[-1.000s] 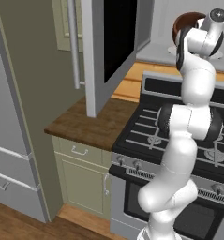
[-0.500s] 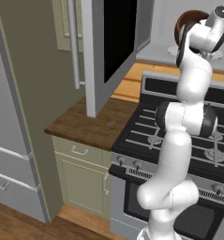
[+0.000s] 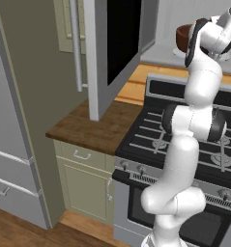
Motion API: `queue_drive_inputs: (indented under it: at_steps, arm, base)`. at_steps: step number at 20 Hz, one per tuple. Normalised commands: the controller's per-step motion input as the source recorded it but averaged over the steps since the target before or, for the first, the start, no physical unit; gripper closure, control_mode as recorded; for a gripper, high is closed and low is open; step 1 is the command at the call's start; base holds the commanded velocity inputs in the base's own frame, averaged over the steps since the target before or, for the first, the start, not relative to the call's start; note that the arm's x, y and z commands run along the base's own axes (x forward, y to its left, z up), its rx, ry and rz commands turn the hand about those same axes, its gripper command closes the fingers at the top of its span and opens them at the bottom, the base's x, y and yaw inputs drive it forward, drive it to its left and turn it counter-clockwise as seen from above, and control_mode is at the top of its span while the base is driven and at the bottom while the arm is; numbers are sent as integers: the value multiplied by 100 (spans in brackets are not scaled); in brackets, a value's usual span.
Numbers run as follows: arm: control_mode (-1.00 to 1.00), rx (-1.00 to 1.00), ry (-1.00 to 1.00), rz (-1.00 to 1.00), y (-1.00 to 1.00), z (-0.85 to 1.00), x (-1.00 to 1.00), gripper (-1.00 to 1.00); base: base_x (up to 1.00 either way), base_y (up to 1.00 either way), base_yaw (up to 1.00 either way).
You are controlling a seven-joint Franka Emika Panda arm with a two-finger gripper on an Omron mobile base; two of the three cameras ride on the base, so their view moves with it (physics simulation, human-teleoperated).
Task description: Pick the lime from the sink and place it in the bowl. Then pick the bowl and place it in the microwave. Then close the microwave door and press the start button.
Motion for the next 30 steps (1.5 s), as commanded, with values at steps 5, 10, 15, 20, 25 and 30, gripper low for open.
queue_drive_inputs:
  at_steps: [5,10,15,20,25,30]
  arm:
    - [-100,6,-56,0,22,-37,-79,-100]
    - [-100,16,-10,-2,18,28,-100,-100]
    - [-100,2,-4,0,67,10,-100,-100]
    - [-100,-7,-10,0,62,6,-100,-100]
    - [-100,-7,-1,0,69,0,-100,-100]
    - [-100,-2,0,-1,79,0,-100,-100]
  base:
    - [0,0,0]
    - [0,0,0]
    - [0,0,0]
    - [0,0,0]
    - [0,0,0]
    - [0,0,0]
